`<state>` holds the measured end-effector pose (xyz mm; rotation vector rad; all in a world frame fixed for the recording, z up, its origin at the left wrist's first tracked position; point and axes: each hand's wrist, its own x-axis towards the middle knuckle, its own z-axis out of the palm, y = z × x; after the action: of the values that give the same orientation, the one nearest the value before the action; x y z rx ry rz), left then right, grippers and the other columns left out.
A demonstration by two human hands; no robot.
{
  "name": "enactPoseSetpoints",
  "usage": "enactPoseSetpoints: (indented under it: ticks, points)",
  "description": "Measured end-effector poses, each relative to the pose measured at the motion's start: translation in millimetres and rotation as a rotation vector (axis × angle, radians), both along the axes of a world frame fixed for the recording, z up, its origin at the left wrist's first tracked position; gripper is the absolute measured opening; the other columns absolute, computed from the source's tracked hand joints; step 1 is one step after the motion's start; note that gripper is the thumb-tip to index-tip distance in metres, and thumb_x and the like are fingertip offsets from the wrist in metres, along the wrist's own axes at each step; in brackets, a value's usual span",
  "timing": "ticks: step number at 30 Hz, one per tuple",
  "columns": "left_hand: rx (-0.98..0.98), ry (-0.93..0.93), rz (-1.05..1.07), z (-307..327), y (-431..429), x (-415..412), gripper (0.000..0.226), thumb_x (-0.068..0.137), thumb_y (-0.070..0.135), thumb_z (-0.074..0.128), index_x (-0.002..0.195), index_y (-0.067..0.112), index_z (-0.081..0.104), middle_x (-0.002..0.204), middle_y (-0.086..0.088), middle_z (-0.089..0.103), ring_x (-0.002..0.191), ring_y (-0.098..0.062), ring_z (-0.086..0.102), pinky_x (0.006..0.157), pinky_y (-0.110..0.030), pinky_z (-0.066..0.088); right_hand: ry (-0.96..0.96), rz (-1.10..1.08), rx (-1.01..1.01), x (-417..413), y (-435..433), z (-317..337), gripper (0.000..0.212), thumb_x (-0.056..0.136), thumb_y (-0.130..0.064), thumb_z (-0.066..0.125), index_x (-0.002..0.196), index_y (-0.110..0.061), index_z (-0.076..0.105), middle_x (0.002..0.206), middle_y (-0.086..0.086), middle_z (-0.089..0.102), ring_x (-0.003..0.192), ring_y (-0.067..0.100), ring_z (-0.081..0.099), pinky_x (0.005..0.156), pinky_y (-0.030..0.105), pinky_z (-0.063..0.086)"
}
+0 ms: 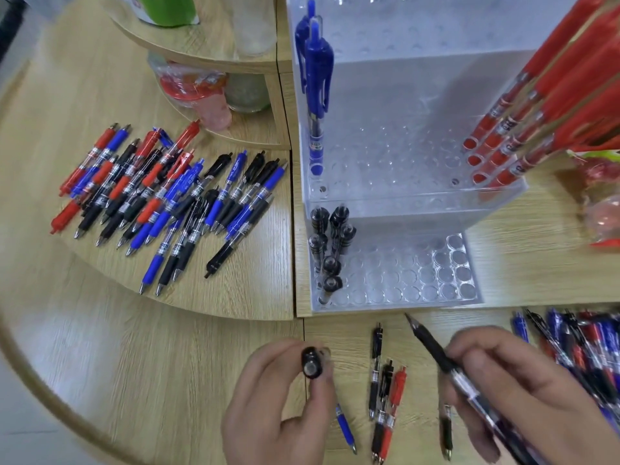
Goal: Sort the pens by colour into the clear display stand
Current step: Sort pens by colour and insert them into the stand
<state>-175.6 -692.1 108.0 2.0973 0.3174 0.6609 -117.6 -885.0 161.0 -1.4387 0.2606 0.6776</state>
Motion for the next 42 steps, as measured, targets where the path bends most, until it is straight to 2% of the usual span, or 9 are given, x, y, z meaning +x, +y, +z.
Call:
enactPoseSetpoints:
  ticks: [3,7,13,19,24,27,31,35,42]
  points:
    - [-0.015,-0.06,0.017,21,-13,16,0.016,0.078,0.021,0.067,0.089,0.03,0.069,0.086,0.004,0.069,0.08,-0.001,0.065,0.074,-0.006,0.045,-0.004,-0.013,0.2,20,12,3,0.065,0.045,-0.052,0.093,0.094,-0.013,0.076,0.071,0.021,0.065,0.048,0.023,0.055,0.04,0.029,0.044]
    - [-0.027,-0.123,0.03,19,-23,31,0.017,0.08,0.015,0.069,0.091,0.026,0.074,0.091,0.0,0.069,0.076,-0.012,0.065,0.066,-0.022,0.05,-0.192,0.022,0.062,39,38,5,0.019,0.083,-0.016,0.071,0.094,-0.03,0.077,0.073,0.01,0.07,0.053,0.019,0.06,0.049,0.027,0.052]
    - [0.057,-0.068,0.114,-5,-29,37,0.024,0.077,0.004,0.075,0.099,0.013,0.075,0.095,-0.001,0.07,0.075,-0.016,0.064,0.063,-0.033,0.052,-0.867,0.371,-0.651,53,58,-12,0.019,0.092,-0.045,0.047,0.109,-0.045,0.057,0.096,-0.025,0.064,0.076,-0.003,0.063,0.063,0.02,0.053]
    - [0.178,-0.046,0.179,-7,-36,41,0.013,0.08,0.009,0.075,0.093,0.01,0.078,0.087,-0.002,0.068,0.066,-0.016,0.059,0.058,-0.031,0.051,-0.981,0.595,-0.941,62,71,-18,0.03,0.09,-0.042,0.032,0.102,-0.033,0.058,0.09,-0.013,0.06,0.062,0.011,0.06,0.046,0.03,0.049]
    - [0.279,0.007,0.227,-14,-36,40,0.01,0.085,0.013,0.07,0.089,0.011,0.078,0.089,-0.002,0.071,0.06,-0.02,0.056,0.056,-0.036,0.05,-1.107,0.721,-1.049,65,75,-24,0.016,0.076,-0.024,0.057,0.092,-0.023,0.061,0.078,-0.007,0.055,0.05,0.014,0.053,0.036,0.026,0.034]
    - [0.278,0.054,0.236,-20,-35,39,0.013,0.088,0.018,0.066,0.089,0.013,0.078,0.088,0.001,0.071,0.064,-0.018,0.059,0.061,-0.037,0.051,-1.166,0.724,-1.138,65,73,-31,0.019,0.076,-0.018,0.049,0.09,-0.019,0.063,0.076,-0.004,0.055,0.048,0.017,0.053,0.036,0.024,0.029]
    - [0.262,0.055,0.26,-28,-36,42,0.014,0.089,0.021,0.066,0.086,0.012,0.077,0.085,0.001,0.07,0.066,-0.019,0.062,0.061,-0.038,0.052,-1.217,0.667,-1.123,69,73,-38,0.028,0.079,-0.022,0.037,0.084,-0.018,0.064,0.072,-0.002,0.056,0.048,0.021,0.055,0.04,0.023,0.022]
    - [0.235,0.037,0.264,-36,-34,43,0.02,0.092,0.028,0.066,0.087,0.012,0.077,0.085,0.002,0.069,0.069,-0.016,0.062,0.058,-0.038,0.052,-1.221,0.534,-0.991,75,69,-41,0.026,0.083,-0.038,0.044,0.087,-0.023,0.064,0.076,-0.006,0.061,0.057,0.02,0.061,0.043,0.022,0.032]
    - [0.189,0.007,0.311,-45,-39,42,0.017,0.089,0.026,0.07,0.084,0.011,0.076,0.081,0.001,0.066,0.062,-0.018,0.057,0.053,-0.038,0.05,-1.184,0.493,-0.862,79,64,-48,0.018,0.083,-0.04,0.05,0.09,-0.032,0.064,0.08,-0.013,0.06,0.062,0.009,0.055,0.048,0.019,0.031]
